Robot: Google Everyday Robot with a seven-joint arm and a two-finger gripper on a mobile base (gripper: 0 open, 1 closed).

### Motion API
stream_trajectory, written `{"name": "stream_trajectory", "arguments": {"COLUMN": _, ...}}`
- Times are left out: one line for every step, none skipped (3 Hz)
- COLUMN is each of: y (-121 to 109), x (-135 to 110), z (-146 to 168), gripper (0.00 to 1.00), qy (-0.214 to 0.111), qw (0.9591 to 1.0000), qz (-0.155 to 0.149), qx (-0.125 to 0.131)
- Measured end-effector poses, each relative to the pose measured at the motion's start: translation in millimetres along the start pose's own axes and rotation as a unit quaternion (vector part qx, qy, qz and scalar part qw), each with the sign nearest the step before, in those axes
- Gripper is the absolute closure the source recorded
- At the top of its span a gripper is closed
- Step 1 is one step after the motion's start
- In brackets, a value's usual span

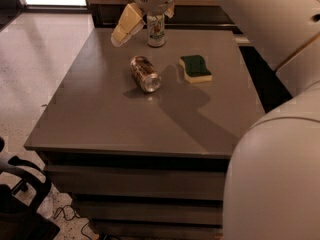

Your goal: Place orange can upright

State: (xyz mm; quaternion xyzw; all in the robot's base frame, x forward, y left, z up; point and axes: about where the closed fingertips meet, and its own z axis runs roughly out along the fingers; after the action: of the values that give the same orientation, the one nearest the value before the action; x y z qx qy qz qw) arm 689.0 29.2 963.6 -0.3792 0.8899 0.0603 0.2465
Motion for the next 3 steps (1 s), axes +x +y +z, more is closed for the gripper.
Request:
{"name": "stream_trajectory", "arguments": {"y": -5, "x": -8, "z": 34, "gripper": 0.0, "qy": 0.029, "qw": 0.9994, "qz": 0.019, "qx": -0.002}}
{"name": "stream_trajectory", "arguments": {"y": -13, "x": -10, "z": 60, "gripper": 0.0, "qy": 0.062, "qw": 0.9968, "qz": 0.048, "qx": 0.014}}
{"name": "stream_trajectory", "arguments": {"y": -17, "x": 1, "z": 71, "gripper": 0.0, "qy": 0.099, "qw": 0.9914, "qz": 0.076, "qx": 0.039}}
